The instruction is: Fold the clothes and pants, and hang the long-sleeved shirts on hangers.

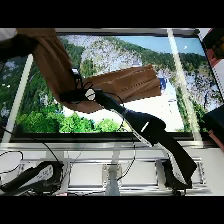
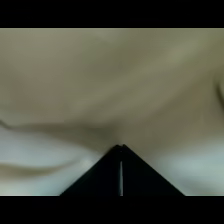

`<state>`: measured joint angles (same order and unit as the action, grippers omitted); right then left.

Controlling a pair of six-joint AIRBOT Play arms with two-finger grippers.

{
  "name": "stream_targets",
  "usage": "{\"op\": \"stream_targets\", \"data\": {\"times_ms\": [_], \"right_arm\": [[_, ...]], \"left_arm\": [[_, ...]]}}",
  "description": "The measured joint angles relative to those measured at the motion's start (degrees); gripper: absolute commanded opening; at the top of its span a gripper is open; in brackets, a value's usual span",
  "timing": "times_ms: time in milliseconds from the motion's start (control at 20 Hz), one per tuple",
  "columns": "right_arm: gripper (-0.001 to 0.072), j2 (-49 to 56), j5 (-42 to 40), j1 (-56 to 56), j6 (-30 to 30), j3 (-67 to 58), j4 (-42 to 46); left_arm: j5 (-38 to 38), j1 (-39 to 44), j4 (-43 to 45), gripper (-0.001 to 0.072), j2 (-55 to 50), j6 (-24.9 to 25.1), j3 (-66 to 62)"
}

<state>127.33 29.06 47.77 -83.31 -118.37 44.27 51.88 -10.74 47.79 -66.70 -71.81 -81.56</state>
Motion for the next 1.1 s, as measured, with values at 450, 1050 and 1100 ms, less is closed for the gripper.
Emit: {"op": "stream_targets", "data": {"times_ms": [450,1050,1100], "right_arm": [[0.0011,0.0,-0.8,-12.2,-2.0,0.0,1.7],[0.0011,-2.1,2.0,-19.2,-3.2,0.0,8.5],[0.0011,-2.7,2.7,-19.7,-3.3,0.0,9.6]], "left_arm": [[3.8,5.5,0.1,0.0036,-6.4,0.0,2.9],[-14.5,18.0,-1.2,0.0036,-7.8,-9.4,19.1],[-16.7,19.0,-1.8,0.0036,-7.8,-10.3,20.0]]}}
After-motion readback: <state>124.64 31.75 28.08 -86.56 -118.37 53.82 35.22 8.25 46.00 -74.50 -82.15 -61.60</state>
